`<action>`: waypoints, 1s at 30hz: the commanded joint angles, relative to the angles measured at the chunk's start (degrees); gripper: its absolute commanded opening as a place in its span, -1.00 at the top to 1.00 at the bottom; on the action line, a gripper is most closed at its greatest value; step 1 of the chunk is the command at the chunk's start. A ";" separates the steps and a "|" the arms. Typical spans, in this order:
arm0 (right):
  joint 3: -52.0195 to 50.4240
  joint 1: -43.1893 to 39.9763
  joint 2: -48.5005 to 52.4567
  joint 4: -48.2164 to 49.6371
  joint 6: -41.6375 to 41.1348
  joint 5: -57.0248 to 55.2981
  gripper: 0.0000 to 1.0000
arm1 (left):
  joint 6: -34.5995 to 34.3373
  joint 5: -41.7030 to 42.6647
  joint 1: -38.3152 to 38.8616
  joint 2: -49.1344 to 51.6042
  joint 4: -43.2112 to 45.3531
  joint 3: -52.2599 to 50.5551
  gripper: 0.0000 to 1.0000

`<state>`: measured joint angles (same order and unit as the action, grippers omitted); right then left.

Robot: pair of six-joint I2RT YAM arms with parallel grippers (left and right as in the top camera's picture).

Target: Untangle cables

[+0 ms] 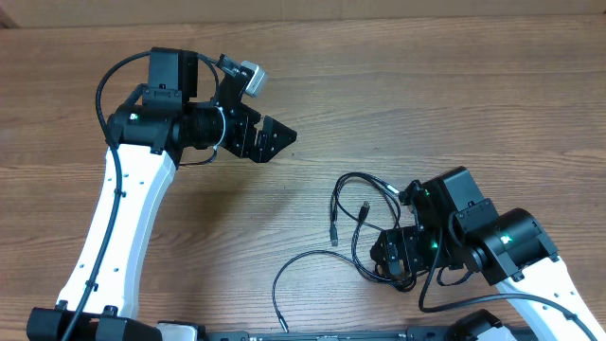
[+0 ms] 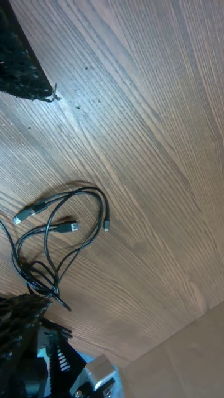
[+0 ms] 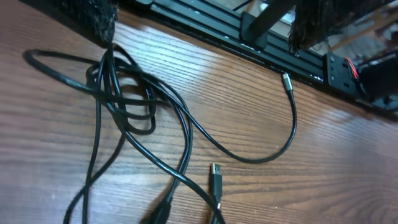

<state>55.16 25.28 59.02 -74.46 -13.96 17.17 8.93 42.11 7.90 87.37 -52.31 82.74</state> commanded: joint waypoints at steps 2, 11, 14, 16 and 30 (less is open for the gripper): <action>-0.24 0.22 -0.87 -0.79 -7.32 -3.45 -0.83 | 0.04 -0.63 0.39 -0.39 0.07 -0.11 -1.00; -6.97 0.22 -0.90 0.83 -17.57 -7.34 -0.85 | 0.26 -0.79 0.39 -0.37 0.24 -0.11 -0.99; -8.87 0.22 -0.90 2.08 -18.03 -7.52 -0.85 | 0.28 -0.81 0.39 -0.37 0.28 -0.11 -0.99; -9.97 0.22 -0.87 3.30 -19.26 -7.67 -0.85 | 0.28 -0.79 0.39 -0.37 0.52 -0.11 -0.99; -18.16 0.22 -0.61 15.28 -20.81 -9.16 -0.85 | 0.96 -0.79 0.39 -0.37 1.33 -0.11 -0.99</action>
<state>40.21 25.28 58.78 -61.28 -33.17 9.02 8.97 41.67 7.90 87.37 -51.20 82.74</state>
